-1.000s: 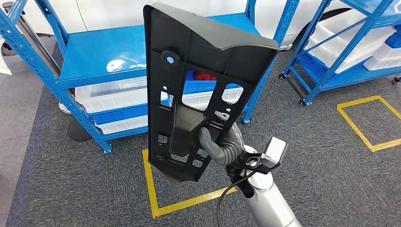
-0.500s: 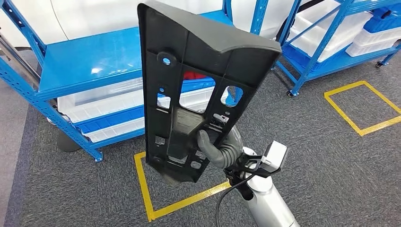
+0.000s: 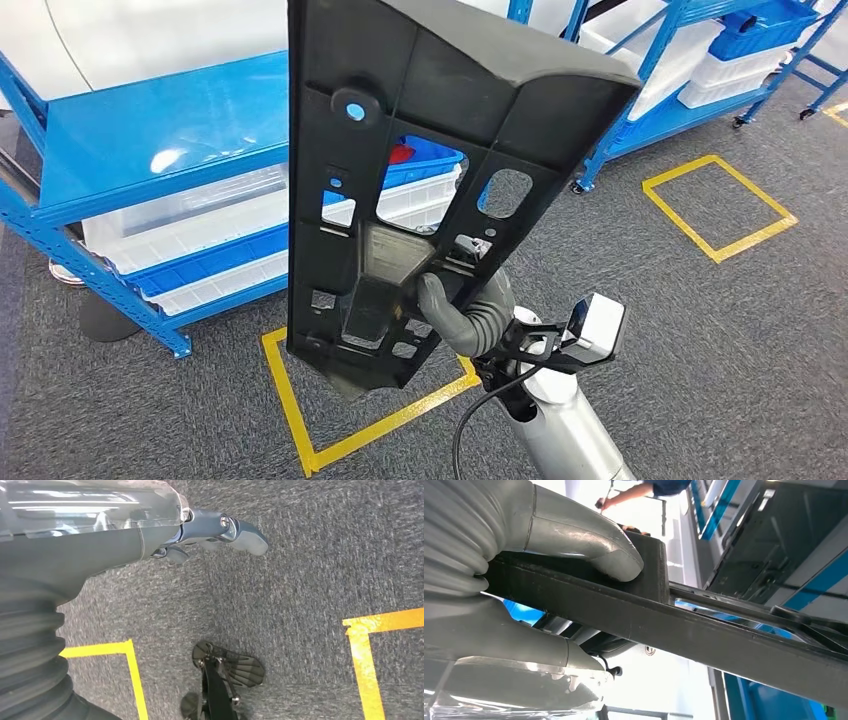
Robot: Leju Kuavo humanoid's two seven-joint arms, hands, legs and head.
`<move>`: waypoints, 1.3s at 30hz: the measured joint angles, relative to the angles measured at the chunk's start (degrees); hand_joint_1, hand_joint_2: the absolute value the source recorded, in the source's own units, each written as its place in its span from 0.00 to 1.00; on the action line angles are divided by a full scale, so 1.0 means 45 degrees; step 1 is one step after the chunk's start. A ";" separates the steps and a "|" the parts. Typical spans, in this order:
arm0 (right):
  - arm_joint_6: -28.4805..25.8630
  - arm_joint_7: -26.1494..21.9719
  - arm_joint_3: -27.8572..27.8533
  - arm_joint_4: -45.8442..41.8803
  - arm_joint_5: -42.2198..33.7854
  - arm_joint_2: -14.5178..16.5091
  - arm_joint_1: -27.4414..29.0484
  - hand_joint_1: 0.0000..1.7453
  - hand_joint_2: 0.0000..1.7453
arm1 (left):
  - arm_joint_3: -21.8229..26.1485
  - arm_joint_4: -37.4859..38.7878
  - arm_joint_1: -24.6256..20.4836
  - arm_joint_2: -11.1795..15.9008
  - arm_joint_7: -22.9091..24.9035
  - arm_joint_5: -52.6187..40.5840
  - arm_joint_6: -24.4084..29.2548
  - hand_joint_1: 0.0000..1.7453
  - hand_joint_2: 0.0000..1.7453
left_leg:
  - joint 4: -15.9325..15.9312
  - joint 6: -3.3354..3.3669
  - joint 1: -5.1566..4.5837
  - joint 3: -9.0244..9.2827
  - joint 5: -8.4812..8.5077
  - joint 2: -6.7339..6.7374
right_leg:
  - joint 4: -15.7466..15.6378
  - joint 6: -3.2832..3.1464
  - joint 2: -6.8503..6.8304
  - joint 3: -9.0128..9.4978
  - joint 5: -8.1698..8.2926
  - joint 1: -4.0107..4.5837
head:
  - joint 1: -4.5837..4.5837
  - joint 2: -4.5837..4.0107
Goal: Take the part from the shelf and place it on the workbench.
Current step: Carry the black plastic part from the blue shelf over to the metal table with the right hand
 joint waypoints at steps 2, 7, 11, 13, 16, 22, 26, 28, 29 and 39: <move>-0.0010 0.0030 0.0001 0.0159 0.0052 0.0049 -0.0204 1.00 1.00 | -0.0010 -0.0001 -0.0044 0.0002 -0.0066 0.0000 0.0009 0.00 1.00 | 0.0004 0.0000 -0.0021 0.0002 0.0000 0.0225 | -0.0002 -0.0034 -0.0071 0.0021 0.0294 0.0004 | 0.0000 0.0000; -0.0925 0.0391 0.0132 0.0091 0.2039 0.0263 -0.0816 1.00 1.00 | -0.0204 0.0000 -0.0169 0.0037 -0.0226 0.0000 -0.0211 0.00 1.00 | 0.0015 -0.0171 -0.0148 0.0086 -0.0065 0.0665 | -0.3532 -0.0424 -0.0871 0.1822 0.1601 0.0230 | -0.0001 0.0000; -0.1495 0.0608 0.0470 -0.0074 0.3024 0.0339 -0.0890 1.00 1.00 | -0.0333 -0.0002 -0.0251 0.0083 -0.0180 0.0000 -0.0221 0.00 1.00 | 0.0254 -0.0442 -0.0139 0.0035 -0.0340 0.0675 | -0.3748 -0.0700 -0.0473 0.1837 0.1721 0.0198 | -0.0004 0.0000; -0.1553 0.0556 0.0638 -0.0078 0.2988 0.0402 -0.0938 1.00 1.00 | -0.0340 -0.0002 -0.0254 0.0100 -0.0153 0.0000 -0.0176 0.00 1.00 | 0.1480 -0.0524 -0.0098 -0.0488 -0.1078 0.0214 | -0.3815 -0.0816 -0.0249 0.1852 0.1777 0.0158 | -0.0005 0.0000; -0.1599 0.0407 0.0825 -0.0025 0.2842 0.0429 -0.0956 1.00 1.00 | -0.0338 0.0000 -0.0163 0.0101 -0.0074 0.0000 -0.0106 0.00 1.00 | 0.3504 -0.0569 -0.0088 -0.1442 -0.1780 -0.0060 | -0.3781 -0.0857 0.0168 0.1838 0.1783 0.0157 | -0.0005 0.0000; -0.1671 0.0250 0.0981 -0.0002 0.2586 0.0436 -0.0996 1.00 1.00 | -0.0311 0.0000 -0.0116 0.0110 0.0028 0.0000 -0.0078 0.00 1.00 | 0.0252 -0.0495 0.0053 -0.0054 -0.0131 -0.0998 | -0.3474 -0.0571 0.0982 0.1657 0.1720 0.0106 | -0.0005 0.0000; -0.1681 0.0232 0.1005 -0.0008 0.2541 0.0435 -0.1033 1.00 1.00 | -0.0304 -0.0001 -0.0151 0.0107 0.0040 0.0000 -0.0078 0.00 1.00 | 0.0127 -0.0155 0.0070 -0.0026 -0.0078 -0.0680 | -0.3251 -0.0253 0.0921 0.1412 0.1640 0.0099 | -0.0002 0.0000; -0.1606 0.0130 0.1019 -0.0014 0.2283 0.0433 -0.1045 1.00 1.00 | -0.0299 0.0000 -0.0158 0.0108 0.0047 0.0000 -0.0073 0.00 1.00 | 0.0082 -0.0010 0.0048 -0.0007 -0.0053 -0.0418 | -0.2168 -0.0127 0.0290 0.0902 0.1026 0.0097 | -0.0001 0.0000; -0.1490 0.0016 0.1016 -0.0017 0.1961 0.0431 -0.1012 1.00 1.00 | -0.0294 0.0000 -0.0131 0.0107 0.0060 0.0000 -0.0061 0.00 1.00 | 0.0082 0.0035 0.0019 -0.0012 -0.0063 -0.0279 | -0.1328 -0.0076 0.0095 0.0489 0.0631 0.0073 | -0.0002 0.0000; 0.0238 -0.0529 -0.0130 -0.0872 -0.1074 0.0373 0.0295 1.00 1.00 | -0.0253 -0.0002 -0.0011 0.0058 0.0374 0.0001 0.0130 0.00 1.00 | 0.0021 -0.0172 -0.0179 0.0191 -0.0231 0.0848 | -0.3585 -0.0560 -0.0698 0.1637 0.1693 0.0348 | -0.0004 0.0000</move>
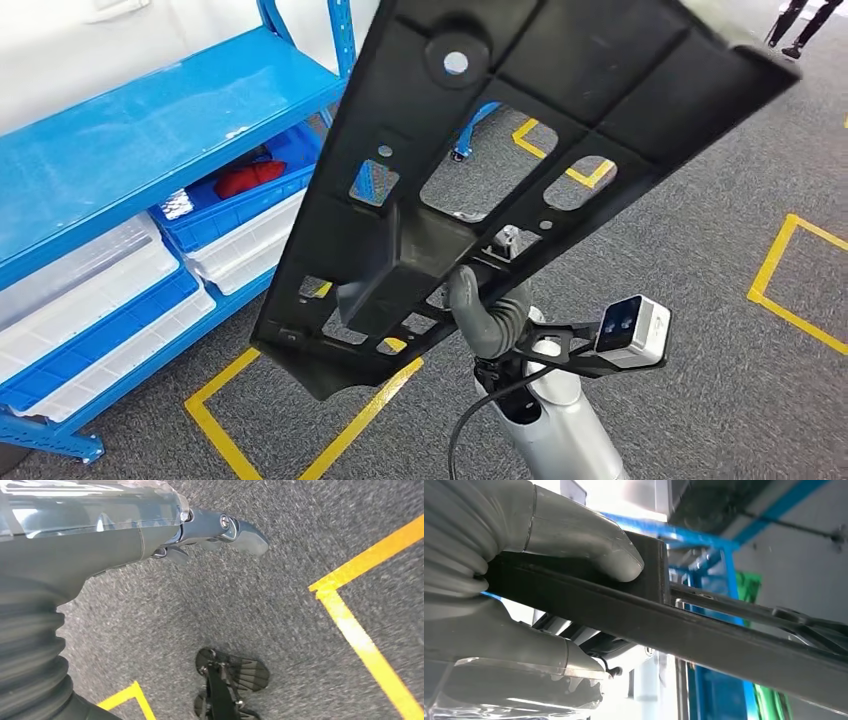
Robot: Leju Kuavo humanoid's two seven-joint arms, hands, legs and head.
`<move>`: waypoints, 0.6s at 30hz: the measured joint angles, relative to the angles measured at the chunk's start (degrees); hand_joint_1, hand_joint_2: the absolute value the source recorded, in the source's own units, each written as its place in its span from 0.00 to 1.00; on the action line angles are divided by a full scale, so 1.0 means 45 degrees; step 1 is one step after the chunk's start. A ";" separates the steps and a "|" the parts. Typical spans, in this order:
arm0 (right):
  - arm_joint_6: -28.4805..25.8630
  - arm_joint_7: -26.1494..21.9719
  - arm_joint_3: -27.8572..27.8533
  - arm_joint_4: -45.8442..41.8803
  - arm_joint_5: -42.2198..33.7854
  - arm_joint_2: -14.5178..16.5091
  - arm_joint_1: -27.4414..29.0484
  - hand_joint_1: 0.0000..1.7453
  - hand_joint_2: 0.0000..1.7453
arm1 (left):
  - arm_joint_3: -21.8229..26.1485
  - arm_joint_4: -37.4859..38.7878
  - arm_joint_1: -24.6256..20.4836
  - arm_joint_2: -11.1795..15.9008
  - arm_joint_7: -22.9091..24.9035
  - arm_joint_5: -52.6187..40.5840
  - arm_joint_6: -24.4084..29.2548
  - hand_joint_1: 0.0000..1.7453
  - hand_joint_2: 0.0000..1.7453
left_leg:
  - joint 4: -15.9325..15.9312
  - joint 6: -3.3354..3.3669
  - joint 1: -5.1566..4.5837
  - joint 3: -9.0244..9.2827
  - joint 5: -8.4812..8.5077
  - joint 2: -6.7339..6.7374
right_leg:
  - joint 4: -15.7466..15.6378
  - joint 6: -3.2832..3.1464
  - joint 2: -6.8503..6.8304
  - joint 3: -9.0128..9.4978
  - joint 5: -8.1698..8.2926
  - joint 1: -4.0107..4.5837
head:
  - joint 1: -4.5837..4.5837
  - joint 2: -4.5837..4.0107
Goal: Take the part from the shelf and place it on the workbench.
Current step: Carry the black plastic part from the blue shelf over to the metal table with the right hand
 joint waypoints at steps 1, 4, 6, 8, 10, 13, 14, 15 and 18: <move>-0.0049 0.0001 -0.0112 -0.0023 0.0206 -0.0007 0.0134 1.00 1.00 | 0.0000 -0.0001 -0.0011 -0.0002 0.0050 0.0000 -0.0028 0.00 1.00 | -0.0008 -0.0064 0.0002 0.0037 -0.0035 0.0047 | -0.0076 -0.0050 0.0122 0.0037 0.0044 -0.0045 | 0.0000 0.0000; -0.0370 -0.0076 -0.0285 0.0006 0.1011 -0.0019 0.0317 1.00 1.00 | -0.0007 -0.0002 -0.0027 -0.0006 0.0168 -0.0001 -0.0201 0.00 1.00 | 0.0925 -0.0213 0.0030 -0.0308 -0.0681 -0.0523 | -0.0330 -0.0210 0.0452 0.0171 0.0197 -0.0201 | 0.0000 0.0000; -0.0629 -0.0135 -0.0335 0.0069 0.1495 -0.0023 0.0334 1.00 1.00 | -0.0035 -0.0002 0.0005 -0.0008 0.0221 -0.0001 -0.0349 0.00 1.00 | 0.2593 -0.0278 0.0043 -0.1089 -0.1466 -0.0870 | -0.0340 -0.0262 0.0700 0.0164 0.0212 -0.0198 | -0.0001 0.0000; -0.0833 -0.0074 -0.0424 0.0114 0.1822 -0.0029 0.0344 1.00 1.00 | -0.0081 -0.0002 0.0019 -0.0022 0.0220 -0.0004 -0.0470 0.00 1.00 | 0.3500 -0.0349 0.0069 -0.1570 -0.1598 -0.0933 | -0.0309 -0.0261 0.0987 0.0159 0.0210 -0.0206 | -0.0001 0.0000; -0.1105 0.0108 -0.0510 0.0109 0.2184 -0.0032 0.0327 1.00 1.00 | -0.0137 -0.0002 -0.0008 -0.0036 0.0126 -0.0006 -0.0528 0.00 1.00 | 0.2502 -0.0406 0.0145 -0.1158 -0.0801 -0.1011 | -0.0218 -0.0207 0.1283 0.0161 0.0184 -0.0240 | -0.0001 0.0000; -0.1559 0.0350 -0.0610 0.0104 0.2800 -0.0033 0.0291 1.00 1.00 | -0.0225 -0.0002 -0.0055 -0.0053 -0.0003 -0.0006 -0.0537 0.00 1.00 | 0.0364 -0.0368 0.0257 -0.0181 0.0004 -0.1604 | 0.0044 0.0003 0.1679 0.0040 0.0094 -0.0268 | 0.0000 0.0000; -0.1663 0.0363 -0.0651 0.0145 0.2925 -0.0040 0.0281 1.00 1.00 | -0.0260 -0.0002 -0.0065 -0.0062 -0.0016 -0.0006 -0.0545 0.00 1.00 | 0.0179 -0.0294 0.0246 -0.0100 -0.0019 -0.1705 | 0.0085 0.0088 0.1791 -0.0024 0.0101 -0.0270 | 0.0000 0.0000; -0.1742 0.0335 -0.0696 0.0223 0.3023 -0.0055 0.0272 1.00 1.00 | -0.0302 -0.0002 -0.0078 -0.0070 -0.0022 -0.0006 -0.0563 0.00 1.00 | 0.0143 -0.0198 0.0212 -0.0096 -0.0020 -0.1650 | 0.0092 0.0171 0.1898 -0.0078 0.0132 -0.0276 | 0.0001 0.0000; -0.1841 0.0063 -0.0800 0.0580 0.3219 -0.0138 0.0222 1.00 1.00 | -0.0428 -0.0006 -0.0161 -0.0133 0.0004 -0.0011 -0.0685 0.00 1.00 | 0.0061 0.0098 0.0216 -0.0087 0.0090 -0.1336 | 0.0381 0.0368 0.1557 -0.0272 -0.0076 -0.0294 | 0.0002 0.0000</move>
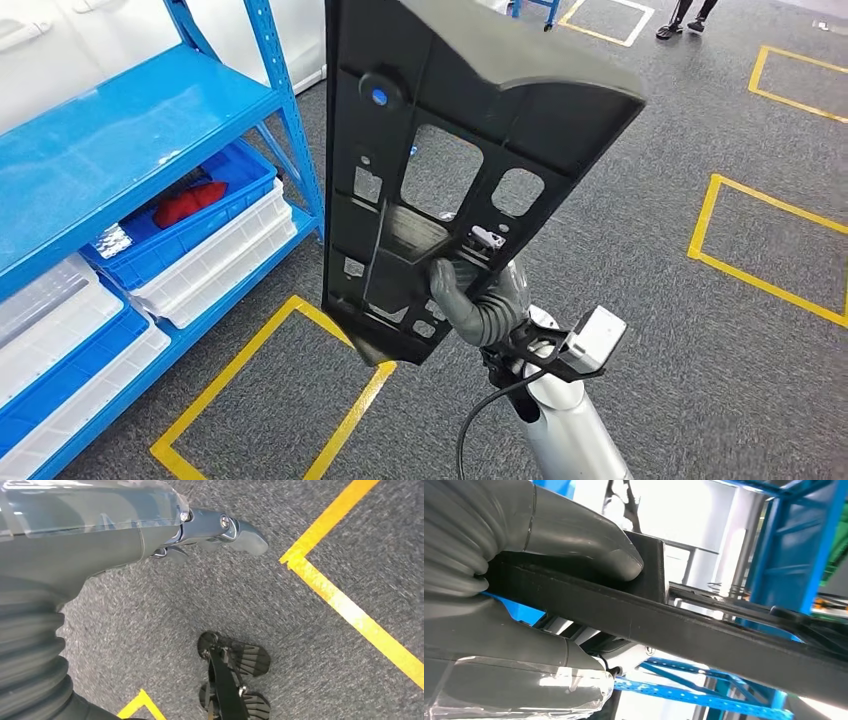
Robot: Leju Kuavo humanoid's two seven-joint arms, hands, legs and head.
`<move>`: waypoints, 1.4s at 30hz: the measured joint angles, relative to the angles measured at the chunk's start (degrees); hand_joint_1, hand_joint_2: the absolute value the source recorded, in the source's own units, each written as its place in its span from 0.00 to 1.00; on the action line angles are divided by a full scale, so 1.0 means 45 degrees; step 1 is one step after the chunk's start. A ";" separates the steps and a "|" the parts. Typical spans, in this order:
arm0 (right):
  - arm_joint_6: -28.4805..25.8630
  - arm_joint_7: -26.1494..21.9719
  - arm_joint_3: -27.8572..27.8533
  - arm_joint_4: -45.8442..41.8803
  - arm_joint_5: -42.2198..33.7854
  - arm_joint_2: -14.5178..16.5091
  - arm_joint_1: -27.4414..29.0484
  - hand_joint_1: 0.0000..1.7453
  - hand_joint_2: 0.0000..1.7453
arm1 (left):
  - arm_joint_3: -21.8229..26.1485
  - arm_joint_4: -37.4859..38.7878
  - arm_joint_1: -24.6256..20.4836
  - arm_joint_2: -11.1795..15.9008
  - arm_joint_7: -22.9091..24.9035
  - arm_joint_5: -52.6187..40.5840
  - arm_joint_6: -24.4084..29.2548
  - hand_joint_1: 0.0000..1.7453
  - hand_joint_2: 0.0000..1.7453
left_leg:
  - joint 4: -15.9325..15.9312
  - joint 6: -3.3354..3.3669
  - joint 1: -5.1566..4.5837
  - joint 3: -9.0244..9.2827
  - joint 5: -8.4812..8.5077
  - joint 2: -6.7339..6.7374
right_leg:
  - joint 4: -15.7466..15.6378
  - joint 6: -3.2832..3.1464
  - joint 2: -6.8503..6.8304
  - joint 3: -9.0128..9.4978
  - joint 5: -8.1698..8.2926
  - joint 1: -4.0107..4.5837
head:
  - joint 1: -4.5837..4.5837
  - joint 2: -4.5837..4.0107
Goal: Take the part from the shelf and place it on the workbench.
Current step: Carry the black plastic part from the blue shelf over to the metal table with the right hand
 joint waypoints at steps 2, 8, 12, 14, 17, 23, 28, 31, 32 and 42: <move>-0.0010 -0.0161 -0.0027 0.0198 0.0051 -0.0046 -0.0077 1.00 1.00 | -0.0094 -0.0001 -0.0018 -0.0022 0.0034 -0.0004 -0.0071 0.00 1.00 | -0.0041 0.0120 -0.0020 0.0001 0.0025 0.0229 | 0.1325 0.0099 -0.0647 -0.0629 -0.0716 -0.0009 | 0.0001 0.0000; -0.0007 -0.0223 -0.0031 0.0571 0.0086 -0.0133 -0.0139 1.00 1.00 | -0.0272 -0.0001 -0.0024 -0.0054 0.0085 -0.0005 -0.0095 0.00 1.00 | -0.0038 0.0104 -0.0078 0.0087 -0.0081 0.0931 | 0.1539 0.0050 -0.1180 -0.0715 -0.0341 -0.0010 | 0.0001 0.0000; 0.0001 -0.0201 -0.0031 0.0614 0.0125 -0.0139 -0.0249 1.00 1.00 | -0.0304 -0.0001 -0.0042 -0.0101 0.0092 -0.0007 -0.0102 0.00 1.00 | -0.0078 -0.0129 -0.0176 0.0189 -0.0184 0.1284 | -0.0341 -0.0257 -0.1574 0.0199 0.0119 0.0244 | -0.0001 0.0000; 0.0005 -0.0139 -0.0029 0.0600 0.0171 -0.0134 -0.0284 1.00 1.00 | -0.0347 -0.0001 -0.0081 -0.0112 0.0062 -0.0012 -0.0116 0.00 1.00 | -0.0106 -0.0260 -0.0170 0.0262 -0.0238 0.1367 | -0.0461 -0.0383 -0.1328 0.0226 0.0179 0.0199 | -0.0001 0.0000; -0.0044 0.0013 0.0017 0.0578 0.0263 -0.0077 -0.0494 1.00 1.00 | -0.0412 -0.0001 -0.0113 -0.0119 -0.0032 -0.0015 -0.0125 0.00 1.00 | 0.1114 -0.0382 -0.0113 -0.0267 -0.1015 0.0674 | -0.0655 -0.0604 -0.1023 0.0359 0.0259 0.0103 | -0.0001 0.0000; -0.0409 -0.0049 0.0131 0.0667 0.0442 -0.0015 -0.0556 1.00 1.00 | -0.0503 -0.0001 -0.0005 -0.0134 -0.0023 -0.0011 -0.0094 0.00 1.00 | 0.2183 -0.0444 -0.0062 -0.1076 -0.0748 0.0259 | -0.0518 -0.0619 -0.0179 0.0381 0.0184 0.0110 | -0.0004 0.0000; -0.0687 -0.0327 0.0135 0.0540 0.0521 -0.0037 -0.0364 1.00 1.00 | -0.0578 -0.0001 0.0034 -0.0152 -0.0068 -0.0010 -0.0044 0.00 1.00 | 0.0114 -0.0235 -0.0054 -0.0152 -0.0032 -0.0319 | -0.0280 -0.0291 0.0416 0.0176 0.0140 0.0059 | -0.0002 0.0000; -0.0707 -0.0026 0.0022 0.0541 0.0126 -0.0068 -0.0643 1.00 1.00 | -0.0590 -0.0005 -0.0056 -0.0208 -0.0189 -0.0007 -0.0063 0.00 1.00 | -0.0020 0.0027 -0.0032 -0.0090 0.0064 0.0028 | 0.0125 -0.0106 -0.0005 -0.0052 -0.0107 0.0062 | -0.0001 0.0000; -0.0707 0.0075 -0.0037 0.0563 0.0027 -0.0073 -0.0821 1.00 1.00 | -0.0592 -0.0006 -0.0080 -0.0231 -0.0210 -0.0005 -0.0068 0.00 1.00 | -0.0061 0.0106 -0.0036 -0.0070 0.0080 0.0154 | 0.0714 -0.0065 -0.0354 -0.0338 -0.0423 0.0061 | -0.0001 0.0000; -0.0599 0.0165 -0.0170 0.1201 -0.0276 -0.0083 -0.1664 1.00 1.00 | -0.0592 -0.0006 -0.0048 -0.0341 -0.0146 0.0010 -0.0043 0.00 1.00 | -0.0083 -0.0072 -0.0182 0.0129 -0.0109 0.1252 | -0.0351 -0.0214 -0.1814 0.0205 0.0110 0.0171 | 0.0000 0.0000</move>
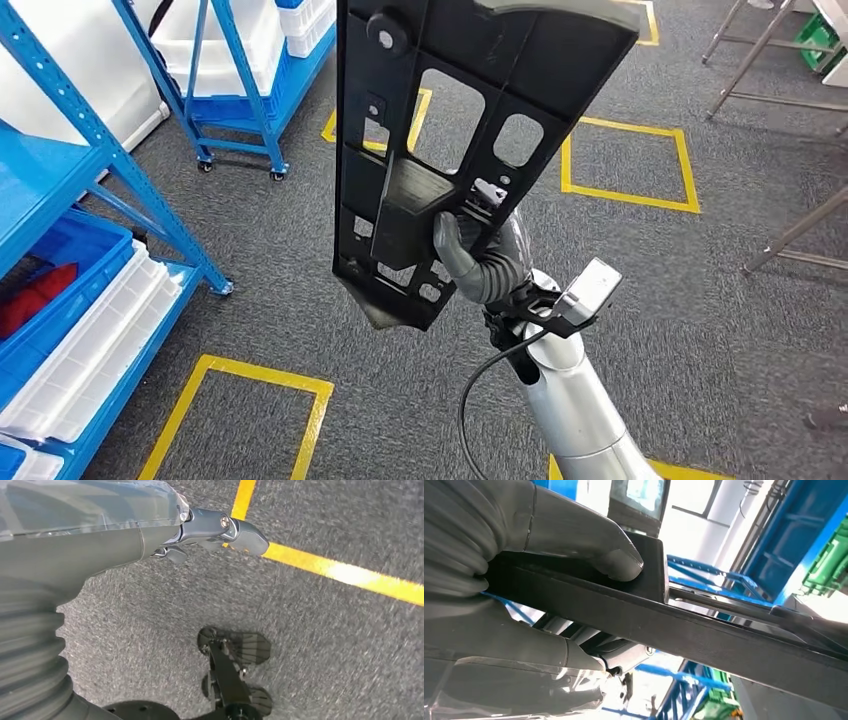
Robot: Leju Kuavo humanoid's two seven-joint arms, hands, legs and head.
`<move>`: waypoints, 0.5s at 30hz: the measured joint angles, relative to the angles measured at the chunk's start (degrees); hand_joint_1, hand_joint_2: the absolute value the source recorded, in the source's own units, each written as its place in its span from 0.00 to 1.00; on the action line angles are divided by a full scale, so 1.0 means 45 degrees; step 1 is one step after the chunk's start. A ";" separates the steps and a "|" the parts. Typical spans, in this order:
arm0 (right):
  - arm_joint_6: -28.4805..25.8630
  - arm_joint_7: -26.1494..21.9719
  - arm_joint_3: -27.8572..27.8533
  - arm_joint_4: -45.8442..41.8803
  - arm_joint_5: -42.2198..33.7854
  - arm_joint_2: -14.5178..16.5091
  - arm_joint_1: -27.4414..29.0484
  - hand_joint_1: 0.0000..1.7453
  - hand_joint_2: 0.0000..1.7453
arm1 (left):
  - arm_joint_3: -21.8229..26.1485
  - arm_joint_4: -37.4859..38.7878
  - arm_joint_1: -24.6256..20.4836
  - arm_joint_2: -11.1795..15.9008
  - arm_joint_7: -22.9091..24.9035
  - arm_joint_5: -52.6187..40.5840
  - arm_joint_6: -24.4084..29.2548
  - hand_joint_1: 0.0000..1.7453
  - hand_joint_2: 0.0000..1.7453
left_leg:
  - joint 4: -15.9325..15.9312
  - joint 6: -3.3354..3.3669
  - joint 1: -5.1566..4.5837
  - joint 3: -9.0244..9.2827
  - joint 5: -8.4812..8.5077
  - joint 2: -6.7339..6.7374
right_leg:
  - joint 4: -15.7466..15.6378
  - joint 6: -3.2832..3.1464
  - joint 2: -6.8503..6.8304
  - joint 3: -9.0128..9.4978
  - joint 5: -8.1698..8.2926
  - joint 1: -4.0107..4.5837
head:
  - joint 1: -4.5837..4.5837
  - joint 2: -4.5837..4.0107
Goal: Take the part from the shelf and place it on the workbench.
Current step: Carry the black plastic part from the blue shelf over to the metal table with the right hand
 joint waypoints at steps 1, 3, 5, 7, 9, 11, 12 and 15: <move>0.0000 -0.0006 -0.0002 0.0039 -0.0004 0.0000 -0.0036 1.00 1.00 | 0.0000 0.0000 0.0003 -0.0013 0.0001 0.0000 0.0000 0.00 1.00 | -0.0025 -0.0071 -0.0021 0.0028 -0.0013 0.0104 | -0.0026 -0.0053 0.0116 -0.0013 0.0006 0.0045 | 0.0000 0.0000; 0.0002 -0.0012 -0.0012 0.0093 -0.0009 0.0000 -0.0067 1.00 1.00 | 0.0000 0.0000 -0.0013 -0.0045 0.0003 0.0000 -0.0001 0.00 1.00 | 0.0020 -0.0213 0.0006 0.0054 -0.0126 0.0078 | -0.0136 -0.0180 0.0388 0.0039 0.0060 -0.0011 | 0.0000 0.0000; 0.0016 -0.0016 -0.0016 0.0131 -0.0011 0.0021 -0.0134 1.00 1.00 | 0.0000 0.0000 -0.0025 -0.0071 0.0000 0.0000 0.0000 0.00 1.00 | 0.0776 -0.0298 0.0045 -0.0262 -0.0598 -0.0369 | -0.0258 -0.0333 0.0627 0.0121 0.0118 -0.0083 | -0.0002 0.0000; 0.0034 -0.0018 -0.0016 0.0190 -0.0012 0.0052 -0.0191 1.00 1.00 | 0.0000 0.0000 0.0024 -0.0077 0.0001 0.0000 0.0004 0.00 1.00 | 0.2438 -0.0323 0.0054 -0.1094 -0.1330 -0.0762 | -0.0265 -0.0415 0.0891 0.0134 0.0114 -0.0063 | -0.0004 0.0000; 0.0051 -0.0019 -0.0016 0.0265 -0.0012 0.0063 -0.0191 1.00 1.00 | 0.0000 0.0000 0.0088 -0.0080 0.0015 0.0000 0.0005 0.00 1.00 | 0.3666 -0.0345 0.0056 -0.1822 -0.1598 -0.0853 | -0.0238 -0.0438 0.1203 0.0135 0.0101 -0.0042 | -0.0004 0.0000; 0.0042 -0.0055 -0.0016 0.0313 0.0012 0.0066 -0.0194 1.00 1.00 | 0.0000 0.0000 0.0107 -0.0089 0.0026 0.0000 0.0005 0.00 1.00 | 0.3126 -0.0341 0.0072 -0.1743 -0.0929 -0.0897 | -0.0165 -0.0412 0.1515 0.0139 0.0067 -0.0051 | -0.0004 0.0000; -0.0002 -0.0101 -0.0016 0.0310 0.0087 0.0067 -0.0196 1.00 1.00 | 0.0000 0.0000 0.0108 -0.0090 0.0024 0.0000 0.0010 0.00 1.00 | 0.2288 -0.0329 0.0094 -0.1429 -0.0375 -0.1029 | -0.0104 -0.0375 0.1669 0.0138 0.0030 -0.0067 | -0.0004 0.0000; -0.0258 -0.0228 -0.0010 -0.0127 0.0666 0.0028 0.0063 1.00 1.00 | 0.0019 0.0000 0.0147 -0.0091 0.0024 0.0000 0.0095 0.00 1.00 | 0.0432 -0.0237 0.0152 -0.0650 0.0321 -0.1758 | 0.0090 -0.0181 0.2036 0.0006 -0.0066 -0.0089 | -0.0001 0.0000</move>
